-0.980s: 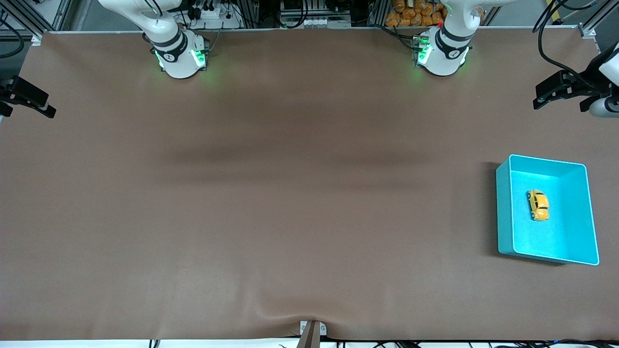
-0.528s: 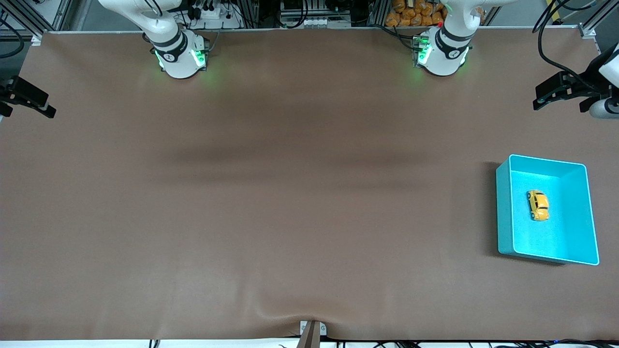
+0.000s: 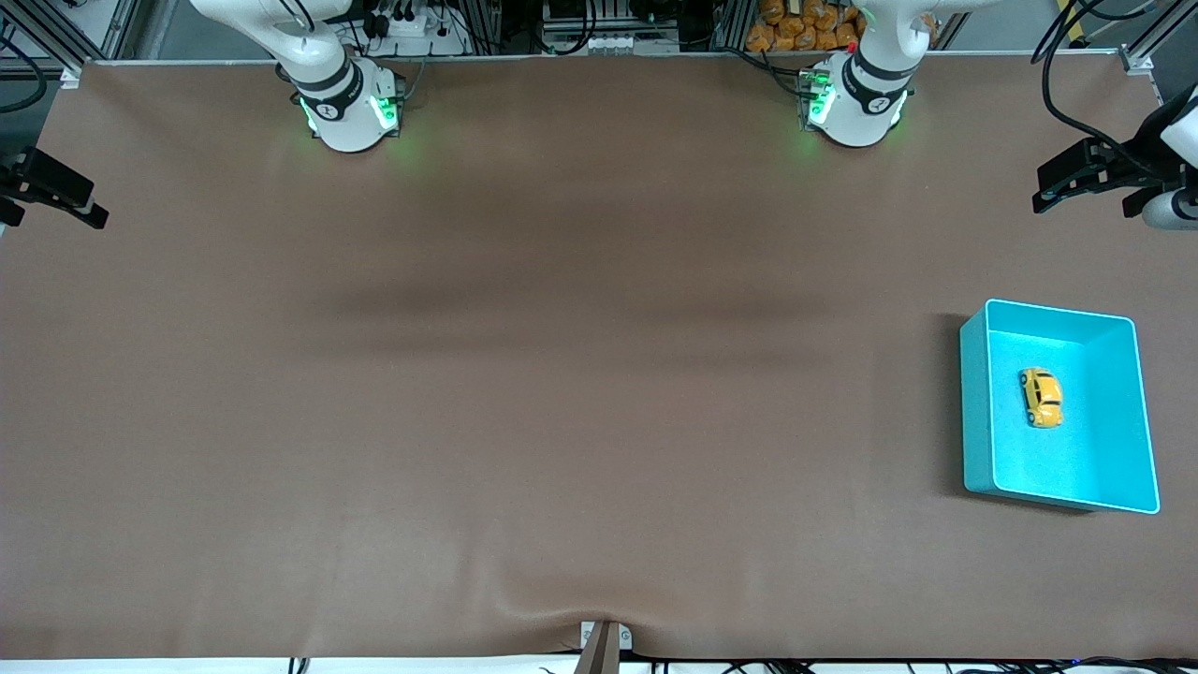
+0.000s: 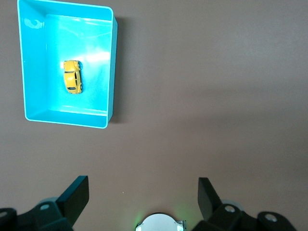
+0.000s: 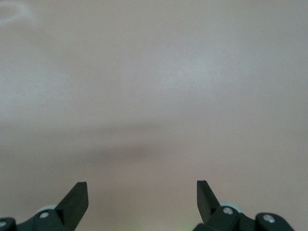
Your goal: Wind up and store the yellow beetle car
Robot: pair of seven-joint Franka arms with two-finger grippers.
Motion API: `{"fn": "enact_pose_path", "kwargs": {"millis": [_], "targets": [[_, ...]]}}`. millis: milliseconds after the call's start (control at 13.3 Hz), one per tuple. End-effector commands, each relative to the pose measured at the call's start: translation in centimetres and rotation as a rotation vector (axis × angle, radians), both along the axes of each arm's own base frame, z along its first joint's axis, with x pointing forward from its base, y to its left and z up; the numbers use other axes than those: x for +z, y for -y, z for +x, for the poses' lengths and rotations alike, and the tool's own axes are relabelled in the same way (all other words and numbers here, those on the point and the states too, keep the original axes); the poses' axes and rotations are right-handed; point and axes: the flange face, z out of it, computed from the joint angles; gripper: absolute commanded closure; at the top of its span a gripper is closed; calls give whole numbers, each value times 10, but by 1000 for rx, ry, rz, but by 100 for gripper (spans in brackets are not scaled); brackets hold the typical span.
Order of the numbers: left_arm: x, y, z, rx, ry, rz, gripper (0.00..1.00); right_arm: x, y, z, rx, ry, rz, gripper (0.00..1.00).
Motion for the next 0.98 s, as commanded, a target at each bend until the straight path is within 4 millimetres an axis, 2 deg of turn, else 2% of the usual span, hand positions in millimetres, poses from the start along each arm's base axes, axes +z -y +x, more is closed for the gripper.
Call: {"fn": "enact_pose_path", "kwargs": {"millis": [0,904], "targets": [[6,-1,-2,9,0,2,0,3,0,1,-9,0,11,0],[5,-1,-1,12,-1,5,0,2,-2,2,-9,-2,13,0]]}}
